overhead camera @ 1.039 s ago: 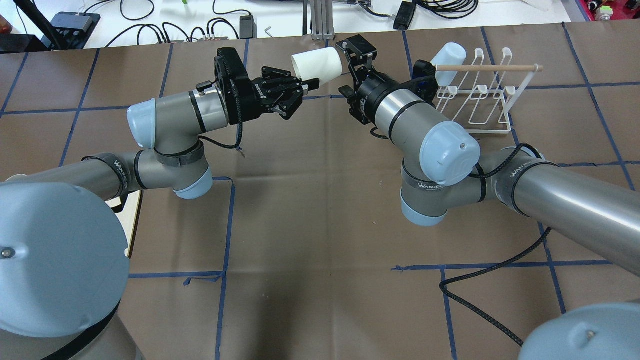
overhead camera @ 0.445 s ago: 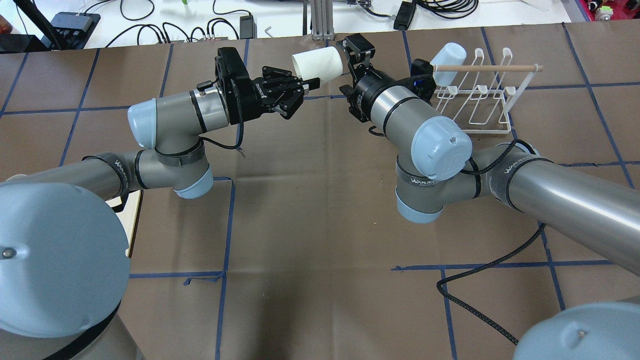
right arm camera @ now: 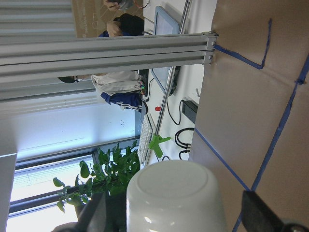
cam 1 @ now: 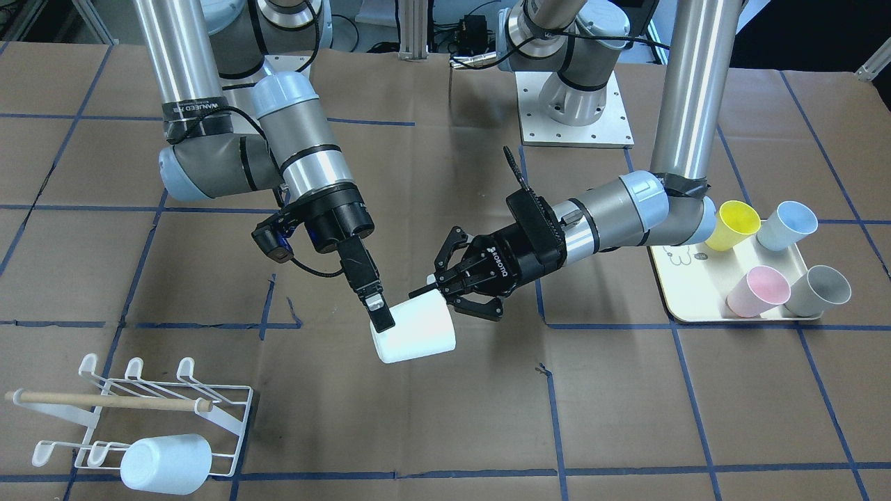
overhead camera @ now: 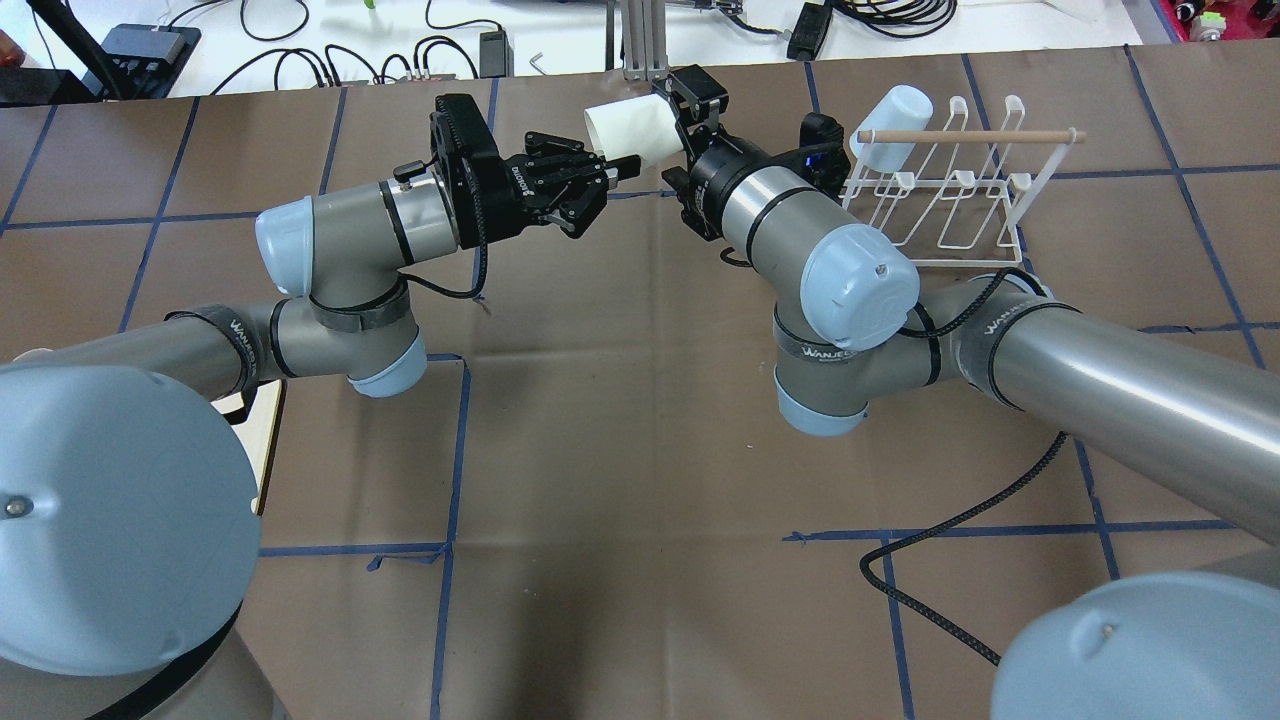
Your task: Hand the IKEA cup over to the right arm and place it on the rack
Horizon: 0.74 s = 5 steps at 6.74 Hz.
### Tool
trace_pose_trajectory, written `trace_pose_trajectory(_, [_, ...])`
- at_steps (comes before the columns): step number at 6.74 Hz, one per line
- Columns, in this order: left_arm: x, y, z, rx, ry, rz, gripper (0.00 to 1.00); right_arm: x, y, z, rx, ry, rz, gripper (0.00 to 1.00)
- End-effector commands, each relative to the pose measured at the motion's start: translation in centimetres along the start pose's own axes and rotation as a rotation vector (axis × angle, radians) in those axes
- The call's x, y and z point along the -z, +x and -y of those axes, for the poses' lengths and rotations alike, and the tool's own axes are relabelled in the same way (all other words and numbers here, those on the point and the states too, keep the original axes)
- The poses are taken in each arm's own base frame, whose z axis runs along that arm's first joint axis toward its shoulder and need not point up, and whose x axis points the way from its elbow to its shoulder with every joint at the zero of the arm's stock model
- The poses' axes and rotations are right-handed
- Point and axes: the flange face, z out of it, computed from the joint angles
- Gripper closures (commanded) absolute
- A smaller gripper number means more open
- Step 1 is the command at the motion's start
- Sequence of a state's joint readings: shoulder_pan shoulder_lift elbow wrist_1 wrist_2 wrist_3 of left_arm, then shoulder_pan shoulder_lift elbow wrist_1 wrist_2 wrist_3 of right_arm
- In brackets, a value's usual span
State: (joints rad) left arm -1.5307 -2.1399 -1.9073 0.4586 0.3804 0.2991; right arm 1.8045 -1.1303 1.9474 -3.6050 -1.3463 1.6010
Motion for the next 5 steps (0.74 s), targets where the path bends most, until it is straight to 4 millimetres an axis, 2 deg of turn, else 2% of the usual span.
trace_pose_trajectory(1, [0.0,0.0,0.0,-0.002,0.001,0.0,0.92,-0.9,-0.1,-0.1,0.003,-0.006,0.005,0.0])
trace_pose_trajectory(3, [0.1,0.0,0.0,-0.003,0.001,0.002,0.91,-1.6,0.3,0.0,0.002,-0.008,-0.003,0.01])
trace_pose_trajectory(5, [0.1,0.0,0.0,-0.005,0.002,0.002,0.91,-2.2,0.1,-0.8,0.013,-0.022,0.002,0.02])
